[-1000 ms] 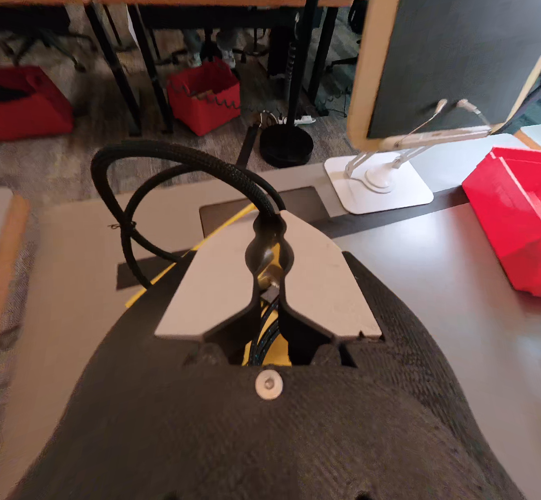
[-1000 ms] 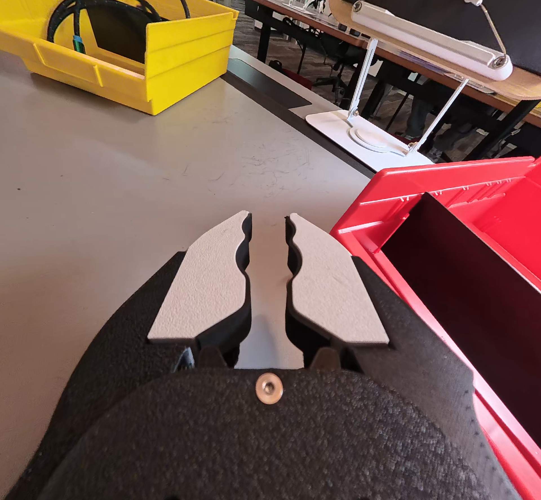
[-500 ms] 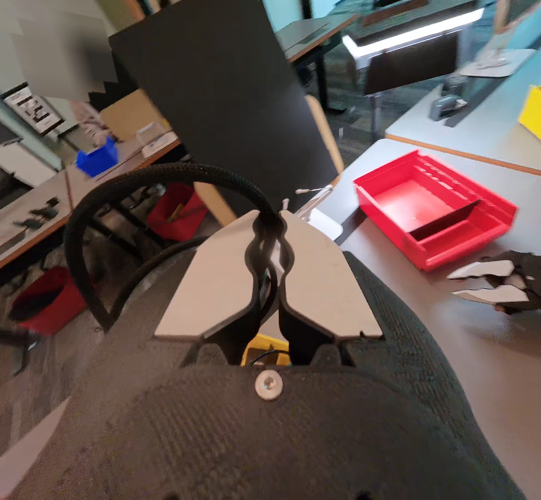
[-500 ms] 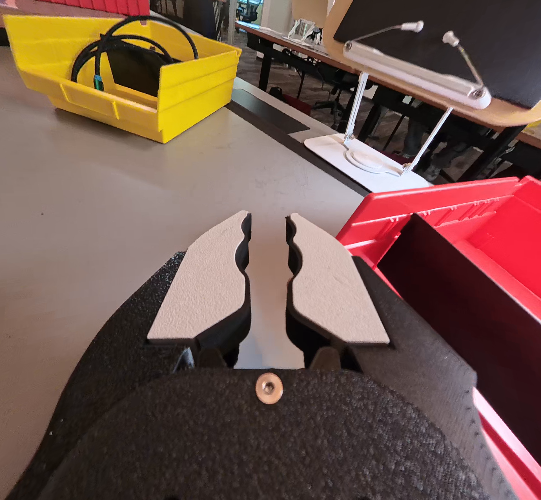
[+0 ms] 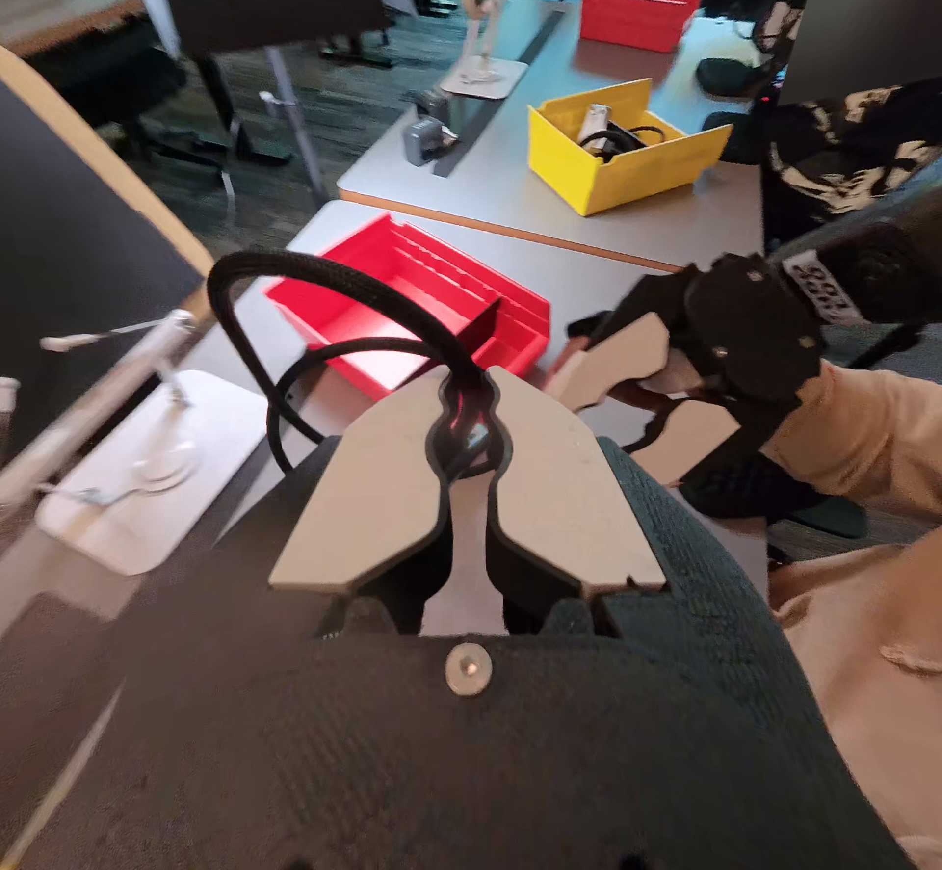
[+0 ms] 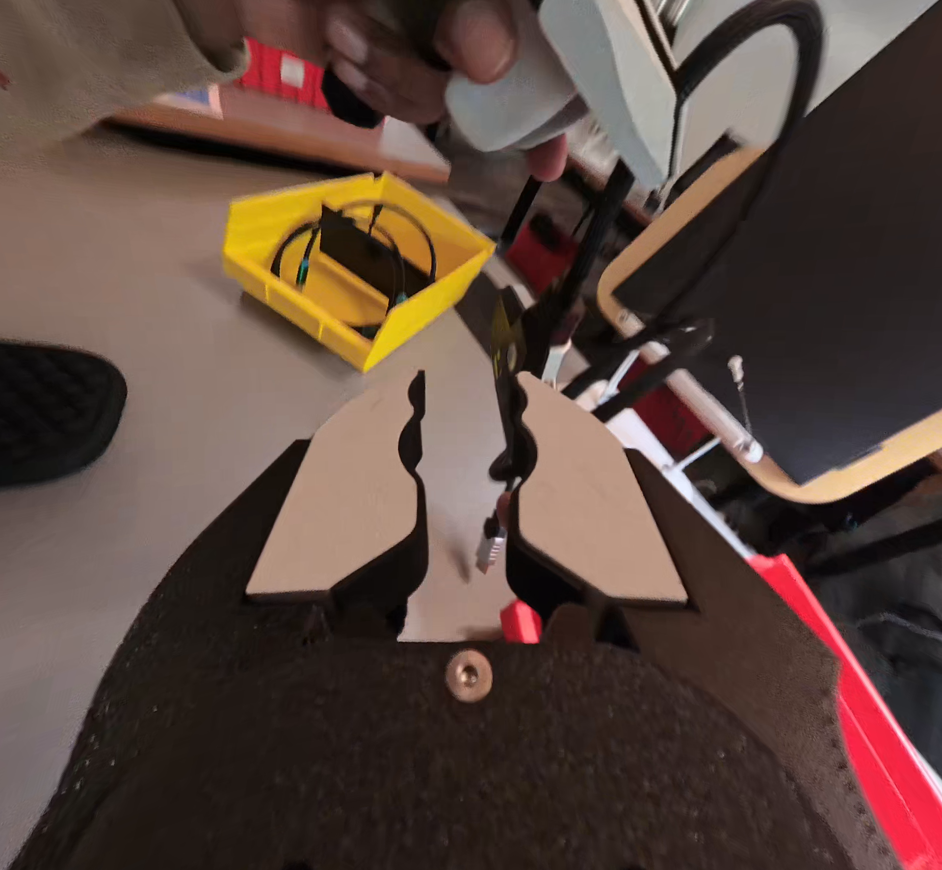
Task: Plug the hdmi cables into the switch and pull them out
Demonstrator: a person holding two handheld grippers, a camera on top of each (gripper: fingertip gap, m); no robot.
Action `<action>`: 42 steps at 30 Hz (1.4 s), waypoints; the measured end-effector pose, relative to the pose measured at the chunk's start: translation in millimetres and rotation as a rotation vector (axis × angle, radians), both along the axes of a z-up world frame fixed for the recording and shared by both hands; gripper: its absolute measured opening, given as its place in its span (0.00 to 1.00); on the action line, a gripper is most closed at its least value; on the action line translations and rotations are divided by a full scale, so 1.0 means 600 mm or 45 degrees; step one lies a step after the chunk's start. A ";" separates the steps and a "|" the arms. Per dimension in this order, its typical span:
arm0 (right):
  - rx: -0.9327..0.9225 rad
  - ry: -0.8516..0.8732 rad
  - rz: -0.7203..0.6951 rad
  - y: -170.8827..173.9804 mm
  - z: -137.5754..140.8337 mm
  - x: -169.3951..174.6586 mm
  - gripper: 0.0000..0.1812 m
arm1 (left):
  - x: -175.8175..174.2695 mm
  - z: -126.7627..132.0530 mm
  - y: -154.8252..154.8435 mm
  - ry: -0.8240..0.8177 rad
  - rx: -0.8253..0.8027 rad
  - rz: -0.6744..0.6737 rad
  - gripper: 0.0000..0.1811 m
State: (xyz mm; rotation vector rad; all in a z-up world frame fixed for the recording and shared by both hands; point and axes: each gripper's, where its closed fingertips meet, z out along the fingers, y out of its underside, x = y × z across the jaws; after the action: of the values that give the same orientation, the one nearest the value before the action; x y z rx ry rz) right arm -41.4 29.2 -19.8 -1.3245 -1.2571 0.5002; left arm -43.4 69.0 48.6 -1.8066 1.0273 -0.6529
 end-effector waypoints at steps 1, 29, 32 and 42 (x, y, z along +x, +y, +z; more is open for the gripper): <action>-0.035 -0.082 -0.020 0.011 -0.019 0.003 0.19 | 0.012 -0.020 -0.004 -0.025 -0.030 -0.024 0.05; -0.634 0.833 0.632 0.034 -0.028 0.009 0.13 | -0.012 -0.141 -0.035 -0.636 -0.146 -0.234 0.26; -0.682 0.836 0.686 0.023 -0.034 0.001 0.13 | 0.017 -0.150 -0.044 -0.641 -0.171 -0.296 0.20; -0.762 0.684 0.636 0.030 -0.077 -0.018 0.15 | 0.004 -0.170 -0.036 -0.516 -0.135 -0.262 0.12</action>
State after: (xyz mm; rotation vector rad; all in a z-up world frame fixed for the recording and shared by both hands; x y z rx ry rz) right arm -52.1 46.9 -65.8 -1.2113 -0.9991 1.5702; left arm -41.1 47.4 -53.6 -1.5775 0.9184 -1.1648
